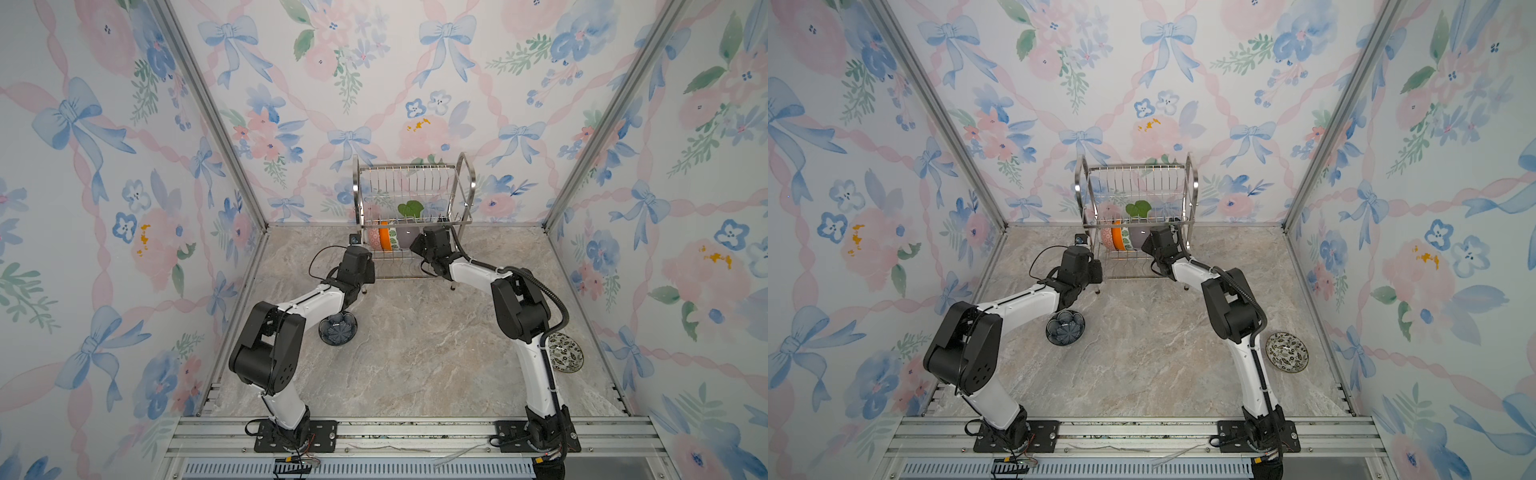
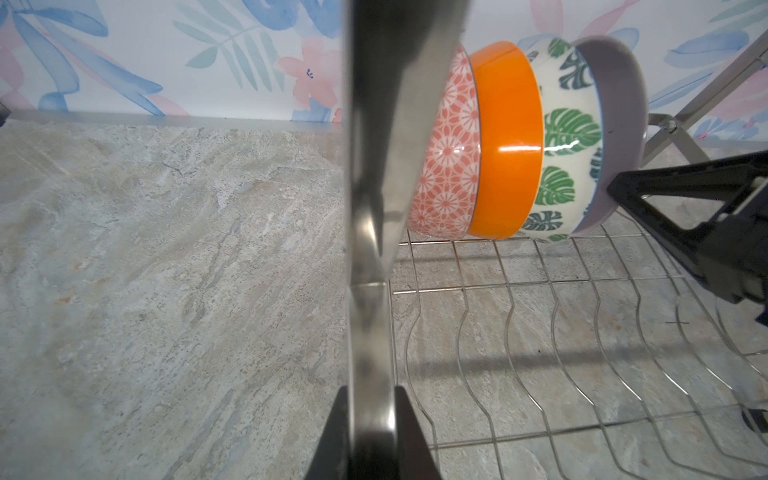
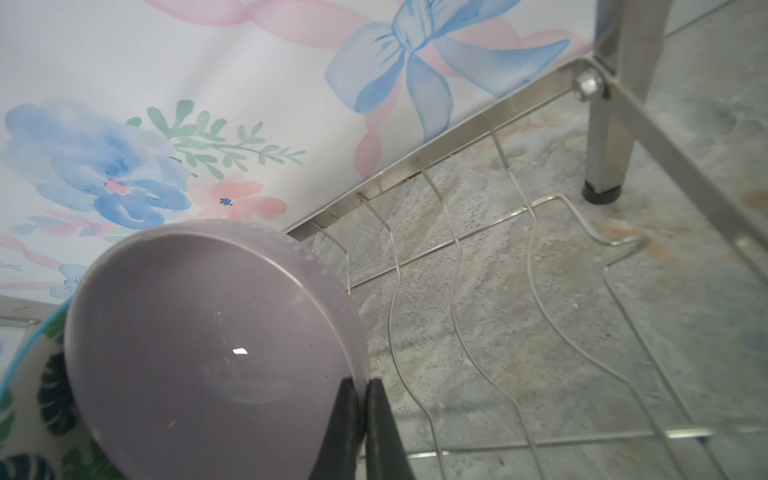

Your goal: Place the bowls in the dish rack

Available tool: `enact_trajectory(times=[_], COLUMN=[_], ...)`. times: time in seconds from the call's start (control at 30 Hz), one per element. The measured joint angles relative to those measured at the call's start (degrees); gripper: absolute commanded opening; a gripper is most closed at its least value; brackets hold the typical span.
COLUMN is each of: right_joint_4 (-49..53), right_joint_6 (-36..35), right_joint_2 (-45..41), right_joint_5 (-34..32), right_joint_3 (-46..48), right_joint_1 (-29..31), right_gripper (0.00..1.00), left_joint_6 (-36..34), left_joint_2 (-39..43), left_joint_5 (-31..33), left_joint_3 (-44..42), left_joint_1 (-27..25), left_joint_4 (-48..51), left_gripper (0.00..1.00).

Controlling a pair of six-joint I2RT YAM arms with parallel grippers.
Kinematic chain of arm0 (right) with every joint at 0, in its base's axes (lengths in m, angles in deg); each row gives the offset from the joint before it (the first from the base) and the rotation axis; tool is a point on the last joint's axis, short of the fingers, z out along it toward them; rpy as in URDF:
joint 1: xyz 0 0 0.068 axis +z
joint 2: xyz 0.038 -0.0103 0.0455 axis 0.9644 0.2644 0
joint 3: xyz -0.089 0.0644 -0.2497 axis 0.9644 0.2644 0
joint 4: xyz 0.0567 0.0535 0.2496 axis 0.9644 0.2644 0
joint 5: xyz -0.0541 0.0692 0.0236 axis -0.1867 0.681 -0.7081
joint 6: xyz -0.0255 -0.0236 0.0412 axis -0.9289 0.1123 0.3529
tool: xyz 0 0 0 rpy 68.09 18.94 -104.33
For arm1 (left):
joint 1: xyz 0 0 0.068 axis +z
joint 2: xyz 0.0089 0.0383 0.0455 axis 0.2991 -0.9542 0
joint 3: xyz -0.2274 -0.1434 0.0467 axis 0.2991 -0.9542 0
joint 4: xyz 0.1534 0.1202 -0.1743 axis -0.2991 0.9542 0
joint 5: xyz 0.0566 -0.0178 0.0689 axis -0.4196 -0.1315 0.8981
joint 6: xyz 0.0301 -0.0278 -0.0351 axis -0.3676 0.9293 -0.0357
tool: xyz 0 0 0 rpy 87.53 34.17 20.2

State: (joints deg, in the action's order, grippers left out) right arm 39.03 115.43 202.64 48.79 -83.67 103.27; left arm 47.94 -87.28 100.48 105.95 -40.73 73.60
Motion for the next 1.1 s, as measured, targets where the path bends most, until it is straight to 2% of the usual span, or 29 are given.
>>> enact_trajectory(times=[0.4, 0.77, 0.97, 1.1], right_joint_4=[-1.0, 0.5, 0.3, 0.3], right_joint_6=[1.0, 0.7, 0.3, -0.6], right_joint_2=[-7.4, -16.2, -22.6, -27.0], right_joint_5=[-10.2, -13.7, -14.3, -14.1], right_joint_3=[9.7, 19.0, 25.5, 29.7], right_joint_1=[1.9, 4.5, 6.5, 7.4], right_gripper=[0.00, 0.00, 0.00, 0.00], left_joint_6=[-0.2, -0.2, -0.1, -0.8], left_joint_2=[0.0, 0.0, 0.0, 0.1], left_joint_5=[0.2, 0.3, 0.3, -0.2], left_joint_3=[0.0, 0.0, 0.1, 0.1], left_joint_1=[-0.1, -0.2, -0.2, -0.5], left_joint_4=[0.0, 0.0, 0.3, 2.0], left_gripper=[0.00, 0.07, 0.18, 0.29])
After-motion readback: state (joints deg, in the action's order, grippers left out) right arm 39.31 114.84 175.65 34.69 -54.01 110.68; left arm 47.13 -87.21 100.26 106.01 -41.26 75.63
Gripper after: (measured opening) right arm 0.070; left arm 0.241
